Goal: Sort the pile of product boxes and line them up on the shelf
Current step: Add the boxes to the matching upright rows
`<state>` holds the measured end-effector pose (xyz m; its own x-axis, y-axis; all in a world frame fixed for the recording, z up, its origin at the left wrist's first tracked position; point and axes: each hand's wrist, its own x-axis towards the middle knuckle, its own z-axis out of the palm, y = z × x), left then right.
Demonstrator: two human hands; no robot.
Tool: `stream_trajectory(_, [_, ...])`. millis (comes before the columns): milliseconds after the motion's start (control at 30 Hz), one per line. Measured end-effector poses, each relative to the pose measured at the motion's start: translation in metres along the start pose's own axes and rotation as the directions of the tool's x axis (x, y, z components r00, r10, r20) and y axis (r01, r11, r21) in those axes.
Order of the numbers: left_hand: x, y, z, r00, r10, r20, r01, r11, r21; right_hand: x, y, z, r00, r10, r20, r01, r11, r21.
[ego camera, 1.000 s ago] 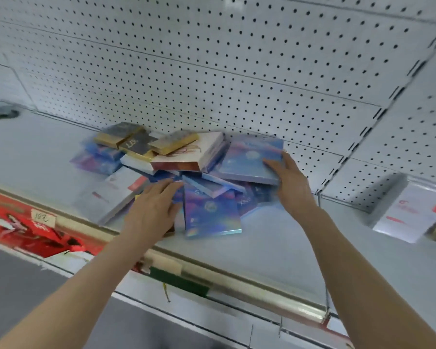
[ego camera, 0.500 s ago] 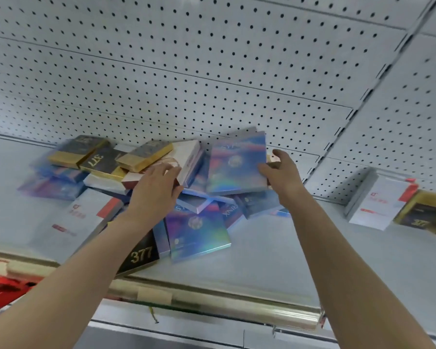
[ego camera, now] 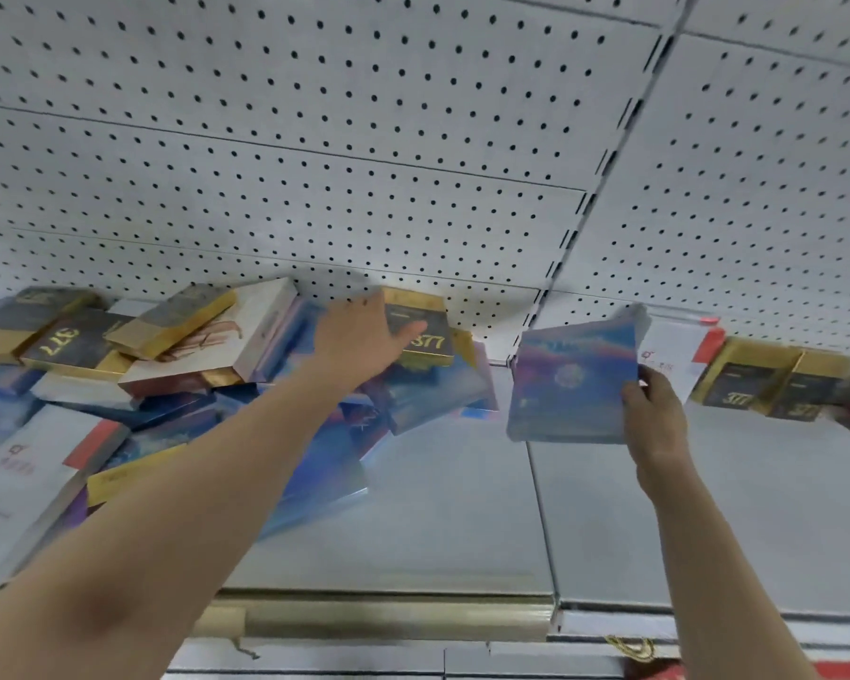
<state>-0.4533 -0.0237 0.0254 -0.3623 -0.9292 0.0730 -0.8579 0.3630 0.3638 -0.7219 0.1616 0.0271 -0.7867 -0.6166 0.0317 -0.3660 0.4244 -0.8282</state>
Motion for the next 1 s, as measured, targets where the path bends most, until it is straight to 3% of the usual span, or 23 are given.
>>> stream_trajectory(133, [0.018, 0.006, 0.016, 0.997, -0.037, 0.068, 0.042, 0.997, -0.07, 0.001, 0.016, 0.008, 0.98, -0.109, 0.164, 0.147, 0.96, -0.237])
stream_trajectory(267, [0.015, 0.015, 0.01, 0.991, -0.004, 0.135, 0.031, 0.98, -0.197, 0.006, 0.019, 0.02, 0.948, -0.138, 0.285, 0.234, 0.912, -0.337])
stream_trajectory(500, [0.002, 0.025, 0.011, 0.987, 0.014, 0.157, -0.003, 0.997, -0.072, 0.023, 0.0, 0.035, 0.895, -0.108, 0.433, 0.303, 0.859, -0.412])
stream_trajectory(667, [-0.008, 0.025, 0.014, 0.972, -0.038, 0.234, 0.041, 0.999, -0.005, 0.02, -0.002, 0.035, 0.916, -0.124, 0.382, 0.291, 0.861, -0.417])
stream_trajectory(733, [-0.016, 0.028, 0.016, 0.979, -0.029, 0.203, 0.05, 0.994, -0.095, 0.011, 0.0, 0.028, 0.936, -0.139, 0.323, 0.271, 0.871, -0.41])
stream_trajectory(867, [-0.039, 0.035, 0.016, 0.997, -0.073, -0.003, 0.066, 0.916, -0.397, -0.012, 0.006, 0.007, 0.969, -0.158, 0.189, 0.216, 0.915, -0.341])
stream_trajectory(1000, [-0.065, 0.031, 0.018, 0.997, -0.072, -0.034, 0.047, 0.878, -0.475, -0.046, 0.012, -0.011, 0.989, -0.111, 0.096, 0.136, 0.94, -0.313])
